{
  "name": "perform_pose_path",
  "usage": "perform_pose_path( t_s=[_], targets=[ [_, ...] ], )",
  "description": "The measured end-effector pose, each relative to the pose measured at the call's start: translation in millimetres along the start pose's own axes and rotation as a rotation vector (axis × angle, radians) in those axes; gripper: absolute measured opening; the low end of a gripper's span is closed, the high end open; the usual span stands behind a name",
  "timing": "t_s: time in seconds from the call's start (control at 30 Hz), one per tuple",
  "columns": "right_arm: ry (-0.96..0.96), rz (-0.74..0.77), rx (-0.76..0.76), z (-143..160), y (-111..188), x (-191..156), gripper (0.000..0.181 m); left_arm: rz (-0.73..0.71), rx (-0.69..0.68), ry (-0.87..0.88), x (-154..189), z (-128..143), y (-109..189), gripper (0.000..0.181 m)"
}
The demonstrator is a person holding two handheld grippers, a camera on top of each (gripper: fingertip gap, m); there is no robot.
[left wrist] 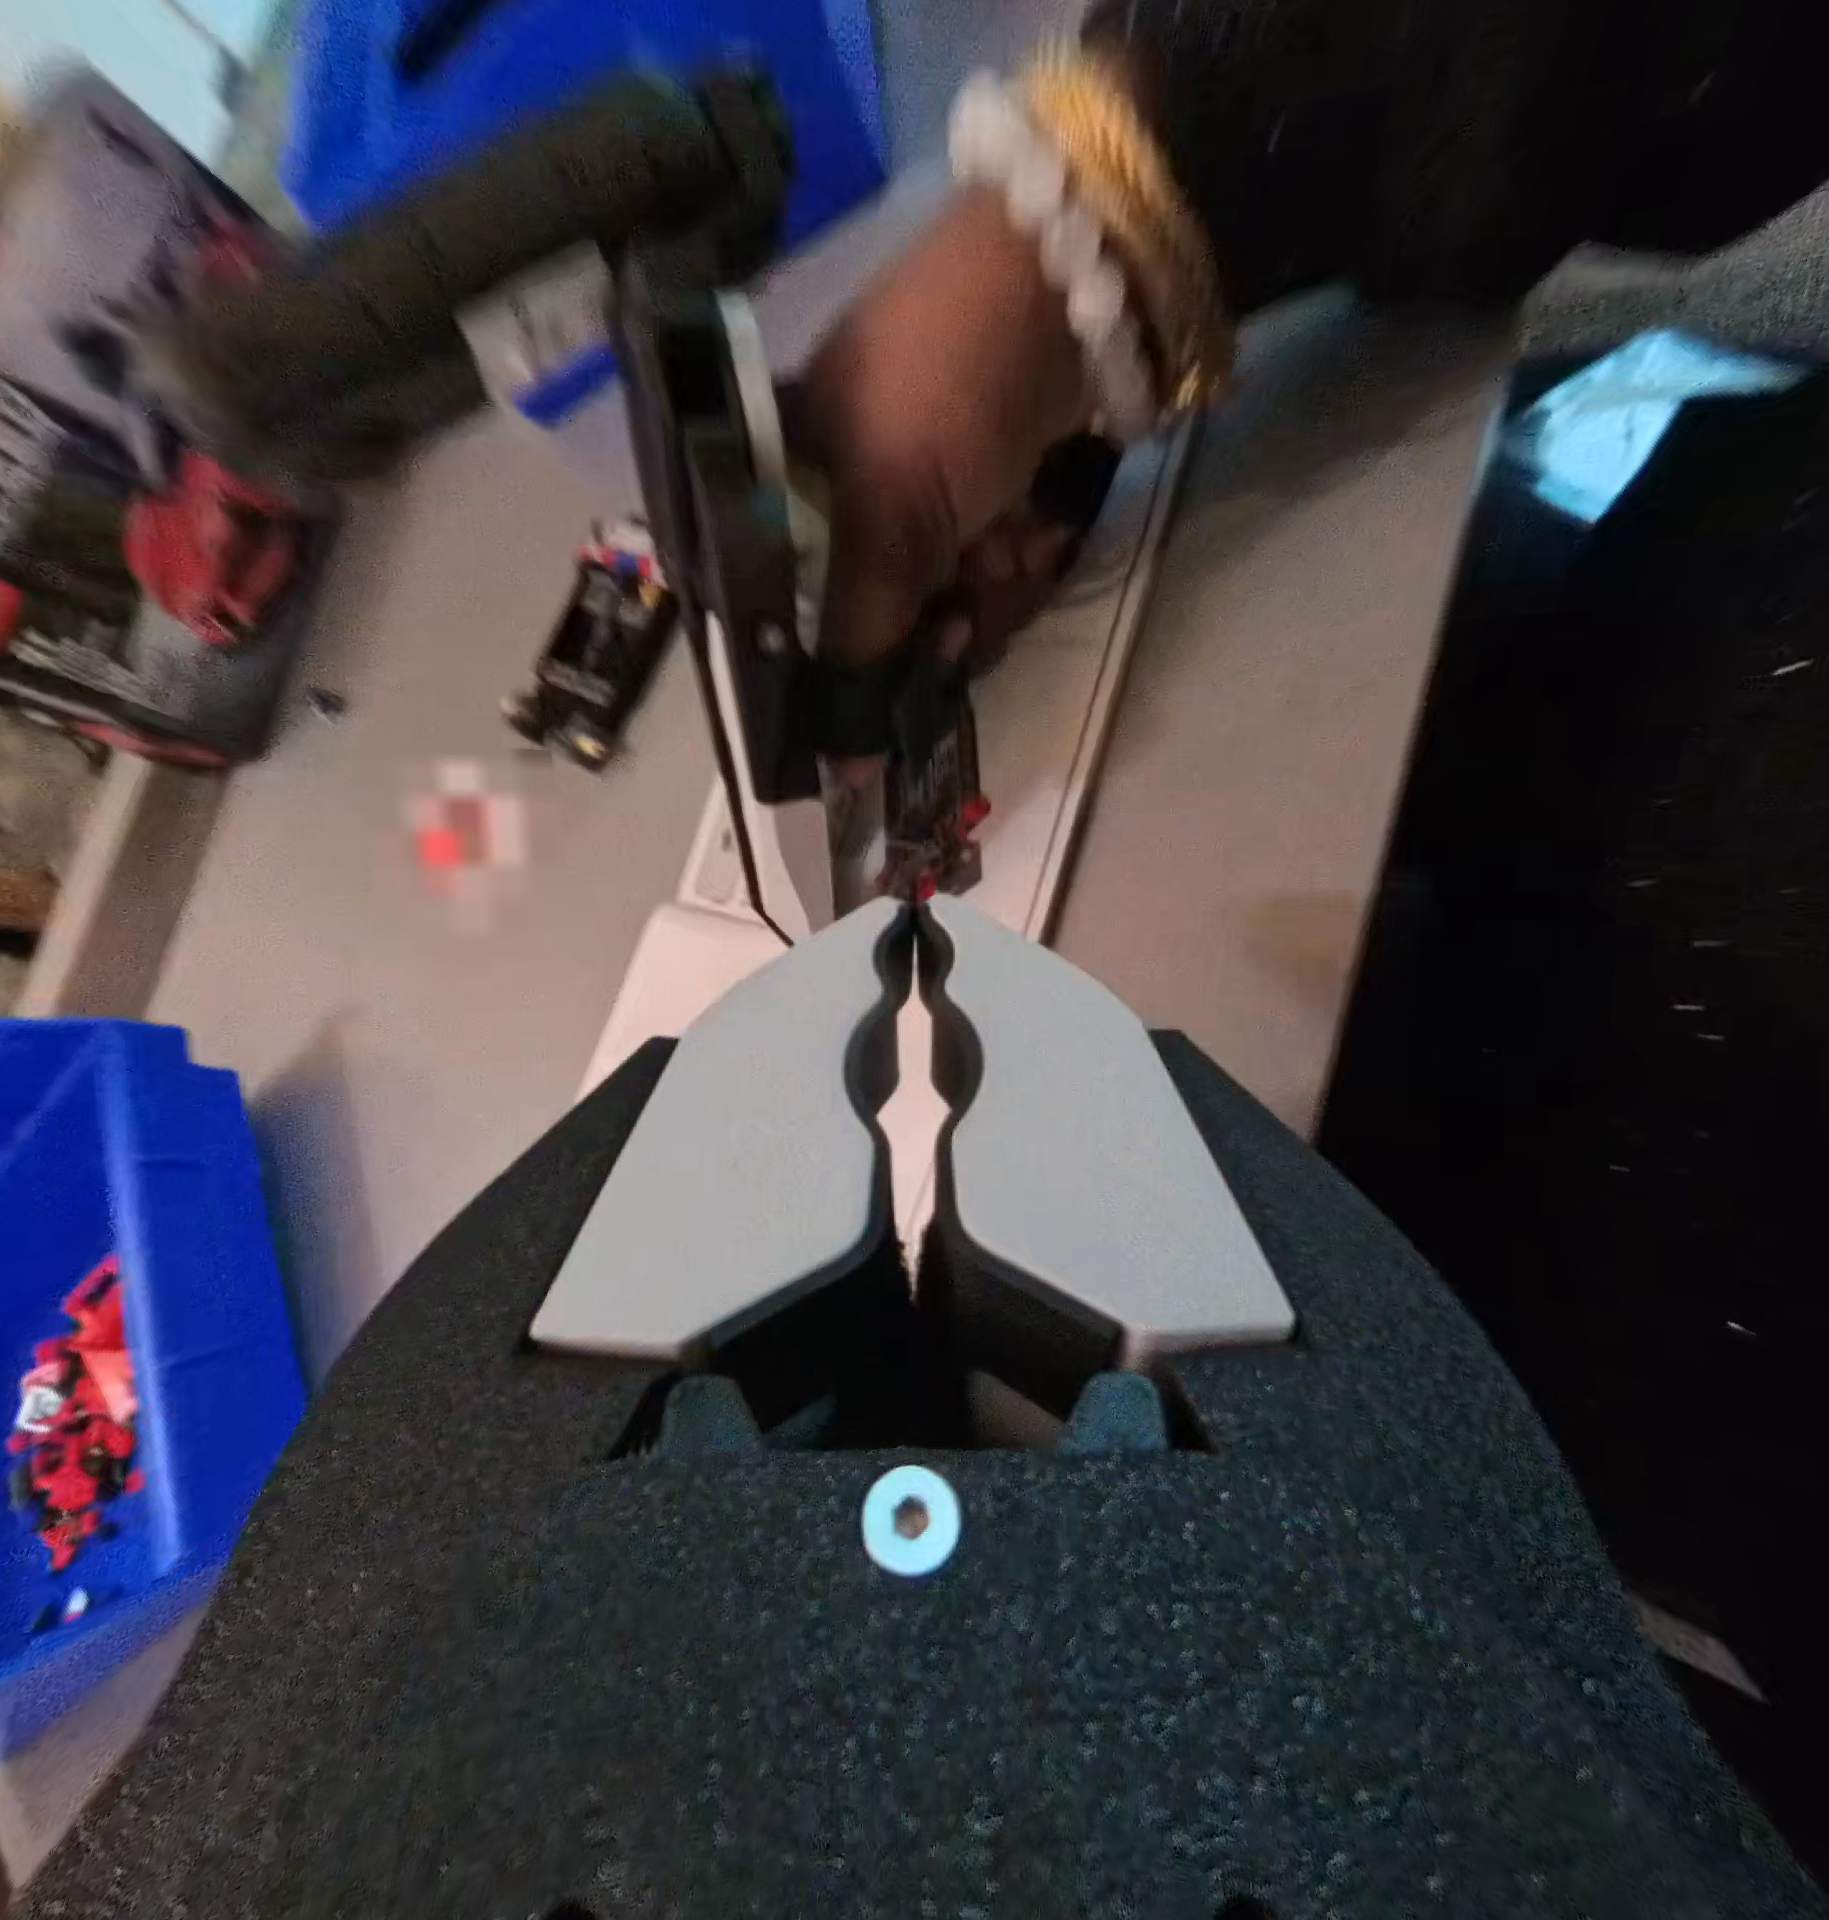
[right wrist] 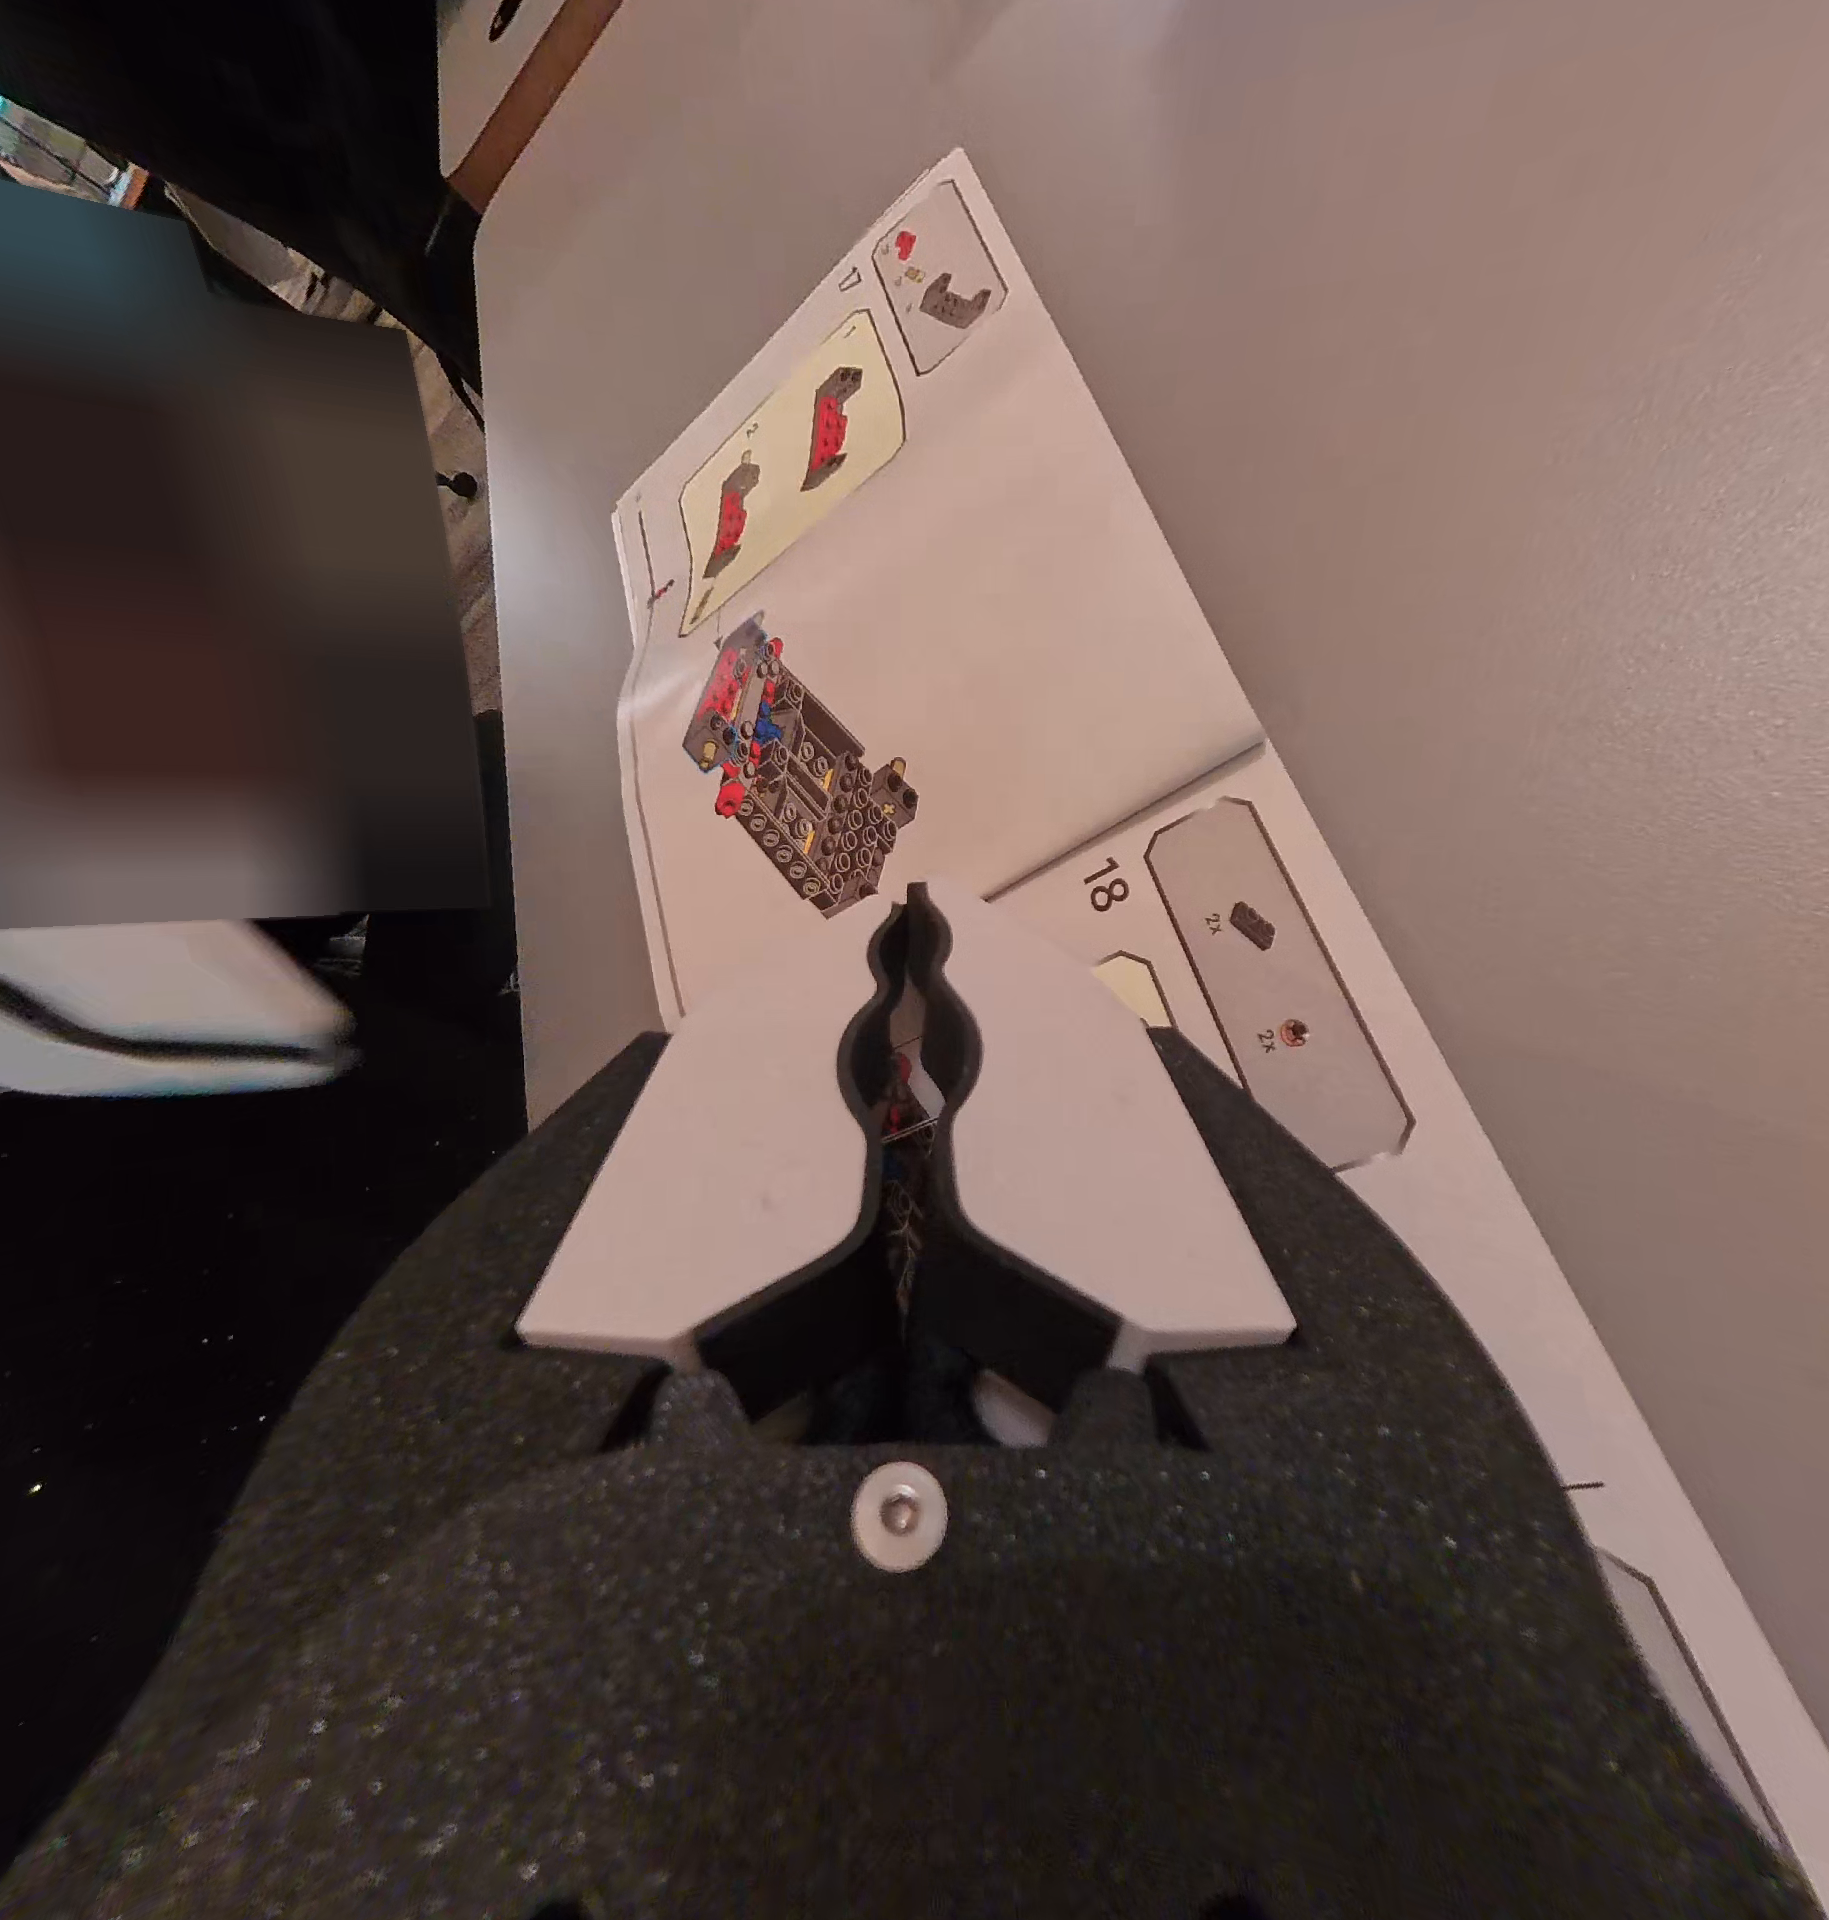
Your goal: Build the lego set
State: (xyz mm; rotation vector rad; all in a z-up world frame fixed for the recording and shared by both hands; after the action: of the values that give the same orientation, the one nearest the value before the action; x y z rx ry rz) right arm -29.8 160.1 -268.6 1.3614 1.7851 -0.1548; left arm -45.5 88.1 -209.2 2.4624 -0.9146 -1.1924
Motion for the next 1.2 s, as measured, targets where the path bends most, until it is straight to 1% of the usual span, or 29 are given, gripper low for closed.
perform_pose_path(
  t_s=[0.03,0.07,0.1,0.13,0.17,0.33,0.4,0.43,0.53,0.63,0.73,0.8,0.87,0.9,0.97,1.0,1.03,1.1,1.13,1.2],
  targets=[
    [0.001,0.001,0.0,0.0,0.0,0.1,0.0,-0.029,-0.04,-0.024,-1.5,13.2,-16.5,0.0],
    [0.003,0.003,-0.001,0.1,0.0,-0.1,0.0,-0.025,-0.047,-0.052,-1.1,24.3,-28.9,0.0],
    [0.006,0.006,-0.001,0.0,-0.1,0.0,0.0,0.031,-0.028,-0.028,4.8,29.9,-36.8,0.0],
    [0.007,0.008,0.0,0.1,0.0,-0.1,0.0,0.101,-0.025,0.041,11.2,33.2,-41.5,0.0],
    [0.008,0.01,0.0,0.0,0.0,-0.1,0.0,0.168,-0.047,0.087,17.2,38.5,-43.6,0.0],
    [-0.01,-0.008,-0.005,-0.4,0.2,0.3,0.0,0.233,-0.055,0.216,16.8,42.6,-43.8,0.0],
    [-0.037,-0.037,-0.024,-1.7,0.7,2.1,0.0,0.262,-0.039,0.253,16.8,43.6,-43.7,0.0],
    [-0.037,-0.028,-0.021,-4.2,1.7,5.0,0.0,0.276,-0.034,0.271,16.7,44.1,-43.6,0.0],
    [-0.019,0.072,0.025,-19.0,10.0,23.0,0.0,0.281,-0.033,0.27,17.2,44.2,-43.1,0.0],
    [-0.038,0.098,0.06,-30.4,15.2,36.7,0.0,0.262,-0.023,0.275,18.0,44.5,-42.2,0.0],
    [0.002,0.187,0.068,-36.7,18.0,44.1,0.0,0.252,-0.025,0.27,18.3,44.4,-41.5,0.0],
    [0.033,0.217,0.109,-39.8,19.7,42.8,0.0,0.247,-0.022,0.28,18.4,44.4,-41.3,0.0],
    [0.041,0.124,0.201,-45.9,21.2,23.0,0.0,0.257,-0.018,0.302,17.9,44.3,-40.5,0.0],
    [0.035,0.085,0.23,-46.4,22.5,12.5,0.0,0.288,-0.012,0.332,17.1,42.9,-38.5,0.0],
    [0.02,0.061,0.2,-34.4,20.3,-0.4,0.0,0.328,0.061,0.466,2.3,33.1,-31.8,0.0],
    [-0.003,0.04,0.174,-25.5,16.4,-5.0,0.0,0.316,0.093,0.521,-11.9,30.4,-28.5,0.0],
    [-0.026,0.013,0.158,-17.7,12.3,-9.2,0.0,0.292,0.095,0.54,-26.5,32.2,-26.6,0.0],
    [-0.057,-0.021,0.141,-6.9,5.8,-13.6,0.0,0.218,0.047,0.513,-54.7,42.4,-30.4,0.001],
    [-0.064,-0.022,0.126,-2.8,3.2,-13.1,0.0,0.204,0.02,0.503,-65.3,45.2,-33.8,0.001],
    [-0.079,-0.01,0.081,4.0,-0.6,-8.3,0.0,0.274,-0.057,0.48,-73.1,44.4,-36.5,0.002]
  ],
)
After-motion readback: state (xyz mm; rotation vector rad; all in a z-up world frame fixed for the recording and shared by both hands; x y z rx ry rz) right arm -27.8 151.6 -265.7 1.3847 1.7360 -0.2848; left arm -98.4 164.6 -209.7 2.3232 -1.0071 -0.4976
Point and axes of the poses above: each gripper's, where its closed fingertips meet, y back along the fingers, z out of its underside, x = y × z across the jaws, the point moved 3 cm from there along y, back along the fingers, and after that the axes turned 15 degrees about -z, right-handed, at the moved point
